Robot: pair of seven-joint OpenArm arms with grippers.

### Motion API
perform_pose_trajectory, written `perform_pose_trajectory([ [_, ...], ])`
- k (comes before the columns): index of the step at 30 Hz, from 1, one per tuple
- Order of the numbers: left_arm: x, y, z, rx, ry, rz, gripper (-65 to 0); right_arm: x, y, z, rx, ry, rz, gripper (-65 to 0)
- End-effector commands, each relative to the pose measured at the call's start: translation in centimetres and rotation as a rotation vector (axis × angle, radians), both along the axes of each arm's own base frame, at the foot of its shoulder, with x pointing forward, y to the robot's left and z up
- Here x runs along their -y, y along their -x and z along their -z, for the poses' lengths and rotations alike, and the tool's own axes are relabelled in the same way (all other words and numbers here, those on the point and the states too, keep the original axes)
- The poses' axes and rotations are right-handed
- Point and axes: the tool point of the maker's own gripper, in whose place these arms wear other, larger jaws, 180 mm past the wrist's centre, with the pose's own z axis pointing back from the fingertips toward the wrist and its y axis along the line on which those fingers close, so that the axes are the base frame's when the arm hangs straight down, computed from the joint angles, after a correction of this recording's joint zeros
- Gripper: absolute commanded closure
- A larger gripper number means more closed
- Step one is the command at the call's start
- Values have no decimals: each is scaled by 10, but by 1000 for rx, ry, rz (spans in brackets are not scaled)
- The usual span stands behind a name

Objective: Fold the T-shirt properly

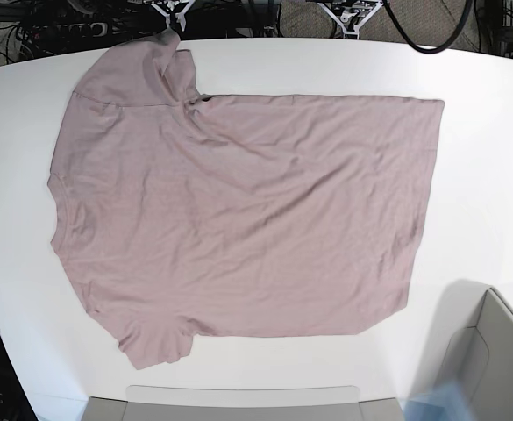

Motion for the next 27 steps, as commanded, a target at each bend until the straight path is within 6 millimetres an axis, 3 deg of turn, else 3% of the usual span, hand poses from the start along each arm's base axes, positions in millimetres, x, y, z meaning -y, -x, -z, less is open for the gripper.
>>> perform_pose_trajectory([
  [1, -11, 2, -1, 1, -20, 0, -2, 2, -8, 0, 41, -2, 7, -2],
  [4, -17, 2, -2, 1, -29, 1, -2, -1, -1, -1, 77, -11, 5, -2],
  [7, -19, -10, -2, 28, -33, 3, -2, -3, 7, -3, 84, -17, -6, -2],
  [16, -23, 24, -7, 27, -43, 15, -2, 14, 40, -9, 60, 5, -16, -1],
  [21, -28, 41, -14, 44, -53, 25, -2, 34, 42, -15, 98, 27, -37, -1],
  [24, -49, 51, -23, 62, -87, 44, -2, 33, 48, -24, 134, 19, -49, -1],
  [27, -57, 55, -31, 86, -100, 60, -2, 29, 59, -34, 155, 5, -57, -1],
])
